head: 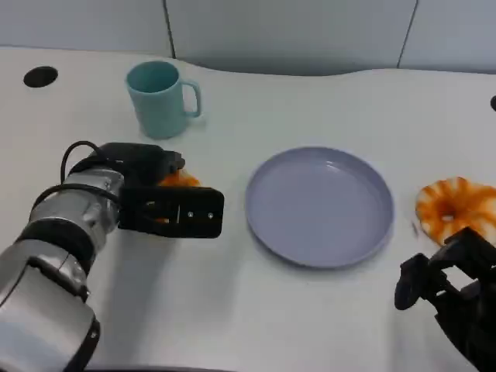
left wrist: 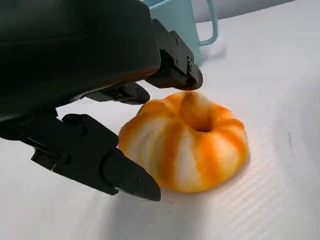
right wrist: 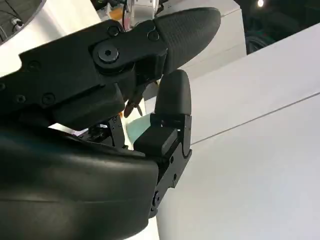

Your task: Grasp the bread from the table and place it into the plate.

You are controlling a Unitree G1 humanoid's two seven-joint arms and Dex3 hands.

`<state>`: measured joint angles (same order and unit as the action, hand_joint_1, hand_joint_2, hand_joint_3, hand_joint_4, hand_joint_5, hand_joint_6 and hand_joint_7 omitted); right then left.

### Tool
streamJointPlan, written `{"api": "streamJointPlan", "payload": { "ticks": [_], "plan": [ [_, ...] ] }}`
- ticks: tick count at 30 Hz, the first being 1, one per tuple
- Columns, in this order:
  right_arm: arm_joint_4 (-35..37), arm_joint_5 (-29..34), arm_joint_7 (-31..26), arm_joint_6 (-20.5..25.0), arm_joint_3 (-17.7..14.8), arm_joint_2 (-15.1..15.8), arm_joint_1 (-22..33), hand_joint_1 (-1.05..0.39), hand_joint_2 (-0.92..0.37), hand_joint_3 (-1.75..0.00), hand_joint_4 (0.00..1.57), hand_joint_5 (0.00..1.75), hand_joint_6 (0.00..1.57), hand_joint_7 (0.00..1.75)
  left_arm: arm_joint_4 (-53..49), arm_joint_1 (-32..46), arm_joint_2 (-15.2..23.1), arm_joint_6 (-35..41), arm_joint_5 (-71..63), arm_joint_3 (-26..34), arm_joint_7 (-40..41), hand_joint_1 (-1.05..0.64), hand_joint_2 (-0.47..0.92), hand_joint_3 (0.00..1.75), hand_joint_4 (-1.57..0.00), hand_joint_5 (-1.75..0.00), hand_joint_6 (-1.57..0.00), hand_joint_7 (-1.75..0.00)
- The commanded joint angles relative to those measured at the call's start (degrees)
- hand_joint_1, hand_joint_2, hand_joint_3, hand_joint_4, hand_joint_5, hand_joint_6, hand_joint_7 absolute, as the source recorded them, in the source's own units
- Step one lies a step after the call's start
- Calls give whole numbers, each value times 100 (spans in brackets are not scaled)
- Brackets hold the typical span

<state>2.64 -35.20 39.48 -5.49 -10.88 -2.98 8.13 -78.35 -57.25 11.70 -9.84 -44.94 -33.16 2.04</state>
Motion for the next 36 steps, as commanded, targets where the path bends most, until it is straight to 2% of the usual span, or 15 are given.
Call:
{"api": "streamJointPlan", "payload": {
  "ticks": [1, 21, 25, 36],
  "plan": [
    [-91, 8, -42, -44, -23, 92, -25, -59, -92, -9, 59, 173, 67, 126, -35, -3, 18, 64, -25, -64, 127, -30, 76, 0, -32, 0, -35, -1],
    [-103, -4, -55, -84, -10, 55, -19, -57, -92, -9, 57, 173, 66, 126, -106, -14, -33, 374, -55, -166, -71, -36, 81, 0, -31, 0, -29, 0],
    [-152, -26, -88, -11, -6, 71, -21, -56, -92, -9, 57, 172, 66, 126, -110, 16, -47, 329, 52, -78, -229, -27, 83, 0, -36, -3, -28, -1],
    [-225, -46, -113, 46, 6, 66, 9, -56, -92, -8, 57, 171, 66, 125, -110, 27, -67, 352, -3, -121, -179, -22, 84, 0, -43, -5, -30, -1]
  ]
}}
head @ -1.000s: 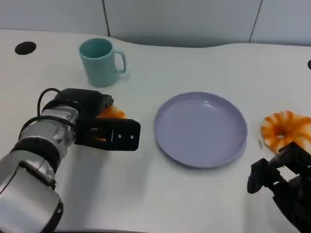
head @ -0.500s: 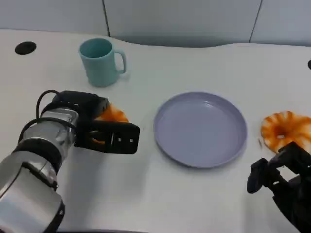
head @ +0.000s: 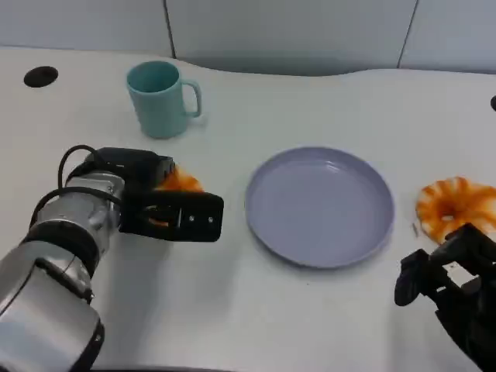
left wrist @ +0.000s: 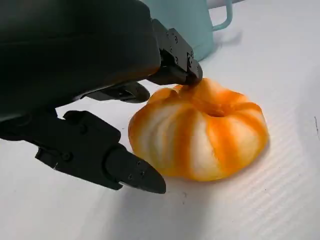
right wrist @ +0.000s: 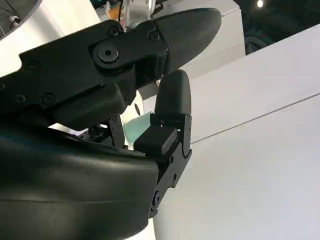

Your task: Grasp the bread from the table and place it into the plate.

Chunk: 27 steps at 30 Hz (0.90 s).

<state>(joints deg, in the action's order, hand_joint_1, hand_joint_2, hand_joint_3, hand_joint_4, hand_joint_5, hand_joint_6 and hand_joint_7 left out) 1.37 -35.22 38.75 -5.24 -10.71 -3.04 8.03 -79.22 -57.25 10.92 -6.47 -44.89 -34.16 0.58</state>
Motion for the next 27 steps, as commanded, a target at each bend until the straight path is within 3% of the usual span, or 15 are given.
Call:
{"api": "streamJointPlan", "payload": {
  "ticks": [1, 2, 4, 8, 18, 20, 27],
  "plan": [
    [-127, -38, -28, 8, 4, 63, 36, -56, -92, -8, 57, 171, 66, 125, -23, 37, 30, -33, 8, -5, -47, -22, 84, 0, -43, -5, -30, -1],
    [-148, -35, -20, -3, 16, 56, 49, -56, -92, -8, 57, 172, 65, 125, -23, 43, 44, -70, 20, 7, -57, -11, 81, 1, -78, -23, -54, -9],
    [-173, -32, -14, -12, 30, 50, 64, -57, -92, -9, 57, 173, 65, 126, -24, 50, 58, -108, 32, 20, -67, -5, 79, 0, -98, -32, -70, -9],
    [-208, -78, -16, 41, 35, 60, 70, -56, -92, -8, 56, 174, 64, 127, -26, 51, 47, -102, 42, 35, -68, -6, 84, 0, -99, -22, -87, -6],
    [-248, -102, -14, 74, 40, 67, 92, -56, -92, -8, 56, 174, 64, 127, -19, 65, 49, -119, 107, 106, -42, -3, 82, 0, -103, -20, -90, -3],
    [-280, -85, -27, 67, 47, 63, 116, -56, -92, -6, 57, 173, 65, 126, -9, 82, 58, -153, 179, 182, -3, 2, 79, 0, -104, -20, -107, -10],
    [-331, -78, -42, 67, 60, 58, 148, -57, -92, -7, 57, 173, 66, 124, -6, 87, 45, -134, 210, 262, 32, 3, 78, 0, -104, -19, -113, -9]
  ]
}}
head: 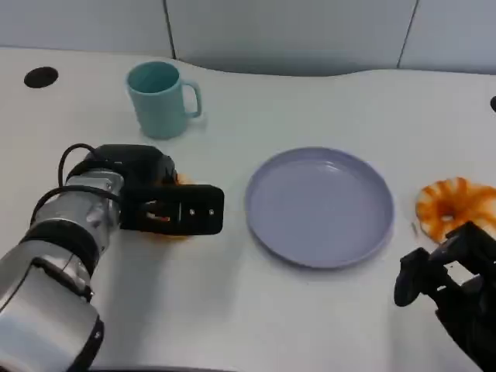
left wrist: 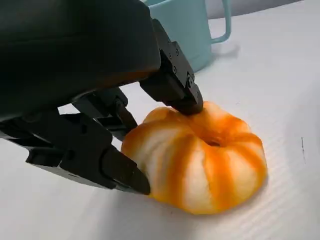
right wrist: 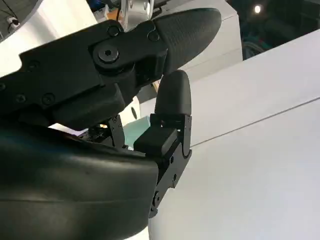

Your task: Grasp the bread from the table and place it into the plate.

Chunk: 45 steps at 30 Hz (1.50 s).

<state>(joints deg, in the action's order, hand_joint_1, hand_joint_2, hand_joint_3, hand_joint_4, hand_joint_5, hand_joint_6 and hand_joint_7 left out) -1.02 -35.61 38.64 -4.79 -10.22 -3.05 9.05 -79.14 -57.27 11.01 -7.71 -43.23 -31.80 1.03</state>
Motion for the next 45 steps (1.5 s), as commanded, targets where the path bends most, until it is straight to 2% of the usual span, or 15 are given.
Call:
{"api": "streamJointPlan", "payload": {
  "ticks": [1, 7, 12, 19, 45],
  "plan": [
    [-104, -37, -43, 26, 15, 56, 52, -57, -92, -7, 57, 173, 66, 124, -14, 93, 36, -16, 53, 37, 1, 4, 78, 0, -104, -19, -114, -9],
    [-79, -13, -47, -21, 22, 59, 46, -57, -92, -7, 57, 175, 66, 125, -6, 110, 35, -45, 54, 28, 222, 2, 79, 0, -105, -18, -113, -6],
    [-45, -46, -21, -7, 18, 67, 31, -56, -92, -8, 56, 175, 65, 126, 10, 114, 26, -84, 76, 41, 497, 8, 71, 0, -113, -23, -119, -7],
    [-3, -62, 8, -13, 9, 70, 3, -56, -92, -8, 56, 175, 65, 125, 21, 116, 24, -125, 87, 63, 680, 13, 70, 0, -116, -24, -121, -6],
    [-17, -42, -65, 1, 7, 67, -16, -55, -92, -9, 56, 175, 64, 125, 53, 133, 72, -299, 134, 148, 1613, 24, 65, 0, -120, -28, -125, -3]
  ]
}}
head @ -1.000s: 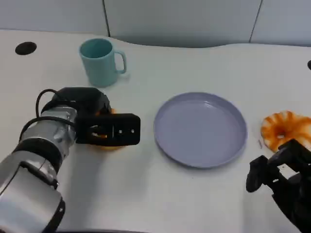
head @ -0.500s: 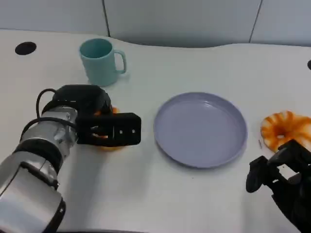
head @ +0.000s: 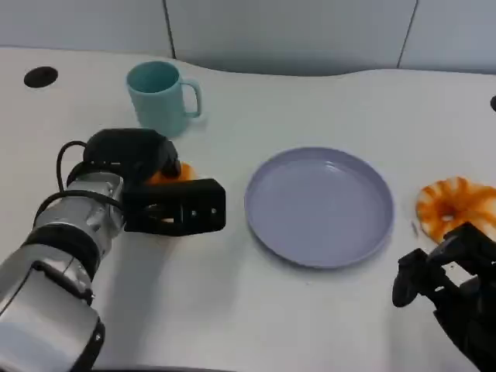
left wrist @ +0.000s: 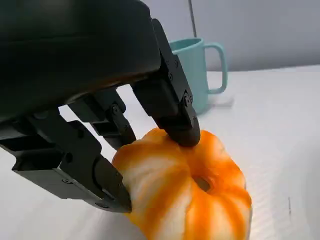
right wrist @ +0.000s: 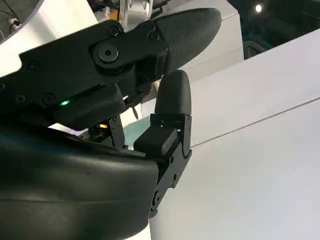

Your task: Grasp the bread from the table and place it into the plate.

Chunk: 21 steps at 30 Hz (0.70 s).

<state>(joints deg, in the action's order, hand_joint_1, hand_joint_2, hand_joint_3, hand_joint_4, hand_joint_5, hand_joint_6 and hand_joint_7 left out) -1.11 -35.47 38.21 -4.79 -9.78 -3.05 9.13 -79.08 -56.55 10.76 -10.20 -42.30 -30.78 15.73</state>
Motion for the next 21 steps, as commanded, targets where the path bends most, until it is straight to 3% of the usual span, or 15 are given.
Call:
{"api": "streamJointPlan", "payload": {
  "ticks": [1, 6, 8, 13, 21],
  "plan": [
    [-9, -56, -22, 2, -37, 67, -25, -55, -92, -9, 56, 175, 64, 125, 44, 60, 97, -54, 39, 49, 146, 24, 65, 0, -120, -28, -125, -3],
    [31, -75, -15, 6, -48, 62, -59, -55, -92, -9, 56, 175, 65, 125, 54, 6, 91, -69, 8, 22, 105, 24, 65, 0, -119, -30, -125, -2],
    [83, -99, -4, 10, -62, 55, -104, -55, -92, -8, 57, 171, 66, 122, 71, -60, 84, -84, -26, -17, 50, 14, 68, 1, -113, -27, -121, 0],
    [103, -62, -76, 22, -61, 49, -165, -54, -92, -8, 58, 170, 67, 121, 103, -135, 93, -209, -8, -11, 63, 8, 69, 1, -113, -26, -121, -1],
    [172, 32, -142, -46, -47, 54, -272, -55, -92, -8, 58, 171, 67, 123, 172, -337, 94, -485, -84, -71, 263, 12, 68, 0, -119, -27, -126, -2]
  ]
}}
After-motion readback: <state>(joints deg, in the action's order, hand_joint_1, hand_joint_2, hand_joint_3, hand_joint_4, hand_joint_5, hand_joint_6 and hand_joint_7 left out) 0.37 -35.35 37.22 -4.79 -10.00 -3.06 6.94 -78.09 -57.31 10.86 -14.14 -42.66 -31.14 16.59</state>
